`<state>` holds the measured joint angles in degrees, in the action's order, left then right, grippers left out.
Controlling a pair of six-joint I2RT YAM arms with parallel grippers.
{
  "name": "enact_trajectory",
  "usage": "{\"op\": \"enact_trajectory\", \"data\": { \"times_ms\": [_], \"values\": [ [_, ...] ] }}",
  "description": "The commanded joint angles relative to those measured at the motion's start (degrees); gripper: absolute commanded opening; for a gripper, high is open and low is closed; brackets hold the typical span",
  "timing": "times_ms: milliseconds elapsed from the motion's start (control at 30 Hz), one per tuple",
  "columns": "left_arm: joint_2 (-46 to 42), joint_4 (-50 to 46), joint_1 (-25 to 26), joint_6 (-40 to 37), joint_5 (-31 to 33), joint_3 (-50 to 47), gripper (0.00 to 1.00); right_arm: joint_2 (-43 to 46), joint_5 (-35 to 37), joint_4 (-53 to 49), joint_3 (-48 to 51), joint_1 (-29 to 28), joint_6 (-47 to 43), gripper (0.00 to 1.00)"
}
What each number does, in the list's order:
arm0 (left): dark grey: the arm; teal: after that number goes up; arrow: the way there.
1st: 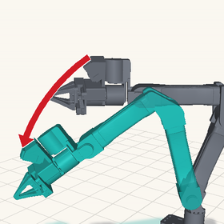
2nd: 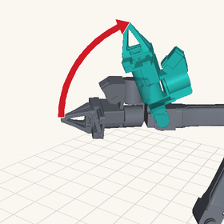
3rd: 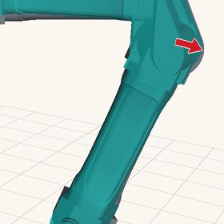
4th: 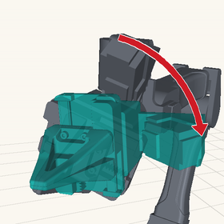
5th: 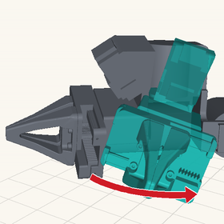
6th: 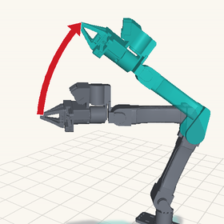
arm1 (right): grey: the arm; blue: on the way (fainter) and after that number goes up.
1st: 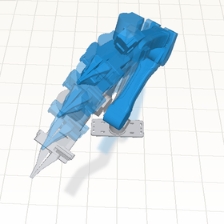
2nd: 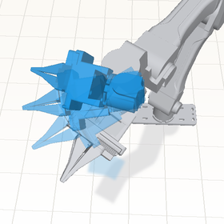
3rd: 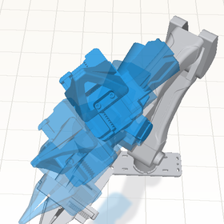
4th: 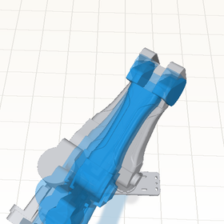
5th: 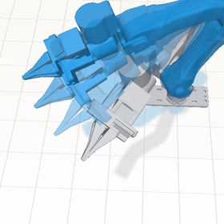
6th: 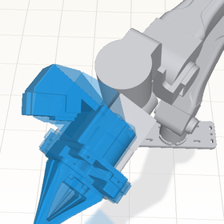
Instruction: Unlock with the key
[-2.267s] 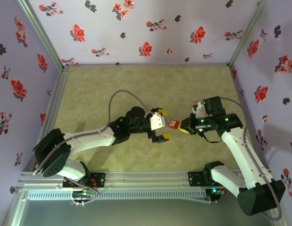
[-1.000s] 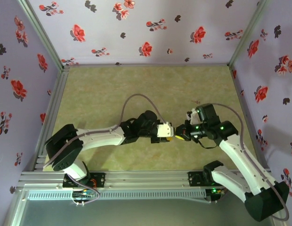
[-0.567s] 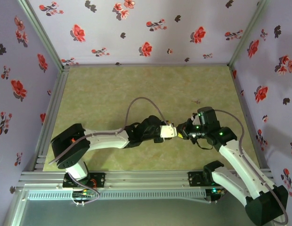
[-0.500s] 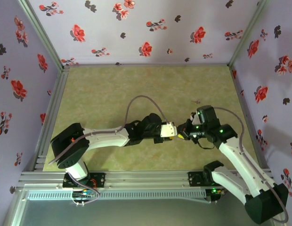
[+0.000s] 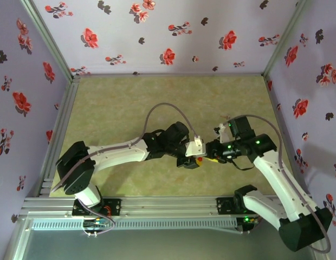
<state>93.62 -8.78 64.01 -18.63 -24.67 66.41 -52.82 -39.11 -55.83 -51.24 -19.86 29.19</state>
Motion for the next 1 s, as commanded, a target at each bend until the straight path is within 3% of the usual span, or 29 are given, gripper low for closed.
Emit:
{"op": "enact_trajectory", "data": {
  "times_ms": [0, 100, 267, 667, 967],
  "values": [
    [-1.8, 1.7, 2.0, -3.0, -6.5, 2.9, 0.0, 1.9, -0.7, 1.8, -3.2, 3.1, -0.1, 0.6],
    [-1.9, -0.1, 1.7, -3.4, -5.7, 1.7, 0.0, 3.7, 0.0, -1.9, -4.5, 4.8, -0.4, 0.65],
    [-2.4, -3.5, 1.7, -5.1, -4.1, 0.7, 0.0, 4.2, -1.0, -5.4, -5.7, 5.9, -0.7, 0.64],
    [-1.6, -5.2, 0.7, -6.4, -3.1, 1.4, 0.0, 7.6, -7.0, -6.7, -3.2, 5.8, 1.6, 0.36],
    [-0.7, -5.7, 0.8, -6.6, -3.2, 2.1, 0.0, 9.9, -7.4, -4.8, 0.1, 4.7, 3.7, 0.26]
  ]
}}
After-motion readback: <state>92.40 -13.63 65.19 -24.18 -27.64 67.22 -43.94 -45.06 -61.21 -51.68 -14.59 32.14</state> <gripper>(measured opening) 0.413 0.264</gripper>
